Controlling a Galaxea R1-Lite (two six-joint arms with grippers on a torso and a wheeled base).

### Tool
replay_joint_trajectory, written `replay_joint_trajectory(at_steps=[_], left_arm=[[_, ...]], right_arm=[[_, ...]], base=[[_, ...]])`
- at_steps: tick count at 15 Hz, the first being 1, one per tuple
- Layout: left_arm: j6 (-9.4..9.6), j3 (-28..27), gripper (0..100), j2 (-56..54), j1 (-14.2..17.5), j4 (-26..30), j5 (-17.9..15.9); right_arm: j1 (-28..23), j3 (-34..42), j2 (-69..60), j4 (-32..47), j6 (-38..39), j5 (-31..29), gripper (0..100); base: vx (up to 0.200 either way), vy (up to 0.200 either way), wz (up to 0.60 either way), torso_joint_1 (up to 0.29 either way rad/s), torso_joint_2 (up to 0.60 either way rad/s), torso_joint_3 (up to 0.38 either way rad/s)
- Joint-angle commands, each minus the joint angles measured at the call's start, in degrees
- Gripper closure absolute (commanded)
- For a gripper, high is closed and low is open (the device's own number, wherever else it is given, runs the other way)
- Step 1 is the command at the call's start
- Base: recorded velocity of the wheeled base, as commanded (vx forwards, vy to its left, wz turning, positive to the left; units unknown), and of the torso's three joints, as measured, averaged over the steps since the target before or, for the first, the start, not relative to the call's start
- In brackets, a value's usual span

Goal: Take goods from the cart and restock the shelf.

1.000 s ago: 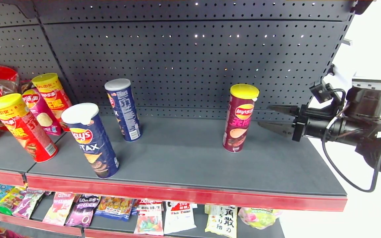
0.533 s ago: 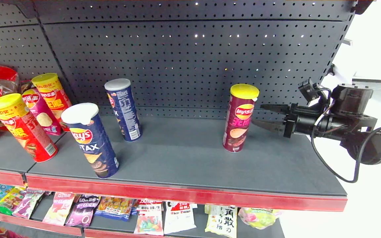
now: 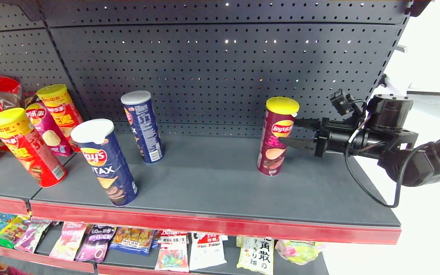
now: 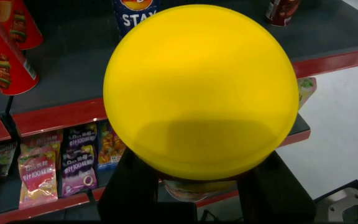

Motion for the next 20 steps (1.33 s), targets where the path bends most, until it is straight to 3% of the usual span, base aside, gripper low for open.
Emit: replay_joint_trajectory(at_steps=[1, 9, 10, 16, 20], left_arm=[[-0.01, -0.11, 100, -0.04, -0.02, -0.01, -0.01], [-0.01, -0.02, 100, 0.05, -0.02, -0.01, 0.08], [-0.01, -0.02, 100, 0.05, -0.02, -0.01, 0.08], [-0.01, 0.06, 100, -0.22, 0.06, -0.01, 0.34], [-0.01, 0.42, 100, -0.31, 0.06, 0.08, 0.43]], right_arm=[[1.09, -1.3, 0.9, -0.03, 0.0, -0.04, 0], [2.85, -4.11, 2.13, 0.06, 0.53, -0.74, 0], [3.55, -4.11, 2.22, 0.06, 0.53, -0.83, 100], [5.92, -2.97, 1.51, -0.29, 0.44, -5.32, 100], [9.18, 2.39, -5.87, -0.55, 0.79, -13.14, 100]], base=[[0.0, 0.0, 0.0, 0.0, 0.0, 0.0], [0.0, 0.0, 0.0, 0.0, 0.0, 0.0], [0.0, 0.0, 0.0, 0.0, 0.0, 0.0], [0.0, 0.0, 0.0, 0.0, 0.0, 0.0], [0.0, 0.0, 0.0, 0.0, 0.0, 0.0]])
